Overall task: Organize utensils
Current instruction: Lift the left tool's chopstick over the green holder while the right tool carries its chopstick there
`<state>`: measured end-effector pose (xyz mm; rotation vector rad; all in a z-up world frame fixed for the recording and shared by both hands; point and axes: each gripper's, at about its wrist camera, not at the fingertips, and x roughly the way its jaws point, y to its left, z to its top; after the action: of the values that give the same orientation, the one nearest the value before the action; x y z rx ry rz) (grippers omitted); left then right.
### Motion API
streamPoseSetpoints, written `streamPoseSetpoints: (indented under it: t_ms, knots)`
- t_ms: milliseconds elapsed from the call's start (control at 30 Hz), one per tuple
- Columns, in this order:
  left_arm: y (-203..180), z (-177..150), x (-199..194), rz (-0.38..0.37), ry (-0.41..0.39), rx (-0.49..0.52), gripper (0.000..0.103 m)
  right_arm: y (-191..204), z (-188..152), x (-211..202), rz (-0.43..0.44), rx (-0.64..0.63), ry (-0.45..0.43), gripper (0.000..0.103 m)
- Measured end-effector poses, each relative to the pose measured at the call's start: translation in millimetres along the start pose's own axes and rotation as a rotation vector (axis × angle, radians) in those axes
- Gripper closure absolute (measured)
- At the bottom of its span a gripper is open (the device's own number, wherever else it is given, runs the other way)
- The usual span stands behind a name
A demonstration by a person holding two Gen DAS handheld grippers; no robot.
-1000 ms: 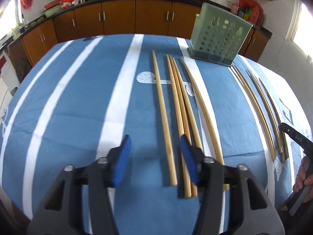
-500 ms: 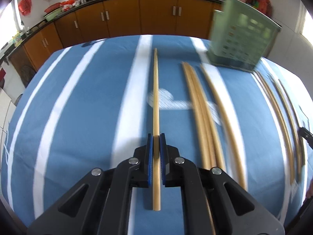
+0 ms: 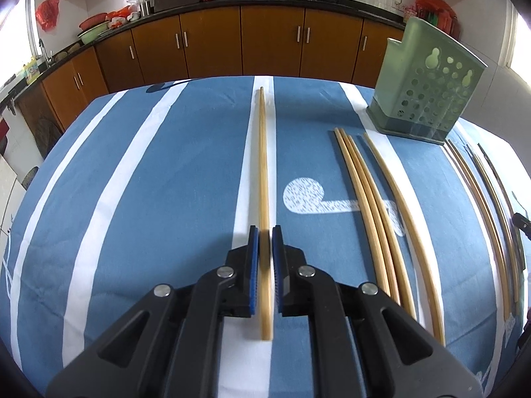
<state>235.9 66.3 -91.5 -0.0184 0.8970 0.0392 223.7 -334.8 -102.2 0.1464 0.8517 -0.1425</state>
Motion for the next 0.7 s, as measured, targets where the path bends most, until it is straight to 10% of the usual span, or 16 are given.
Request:
streamPoseSetpoints:
  t_ms: [300, 700]
  knots:
    - [-0.7, -6.0, -9.6, -0.007, 0.025, 0.023, 0.095, -0.1, 2.0, -17.6, 0.023, -0.009, -0.035, 0.095]
    - [16.7, 19.1, -75.5, -0.016, -0.145, -0.017, 0.095, -2.4, 24.1, -69.0, 0.056, 0.001, -0.188, 0.095]
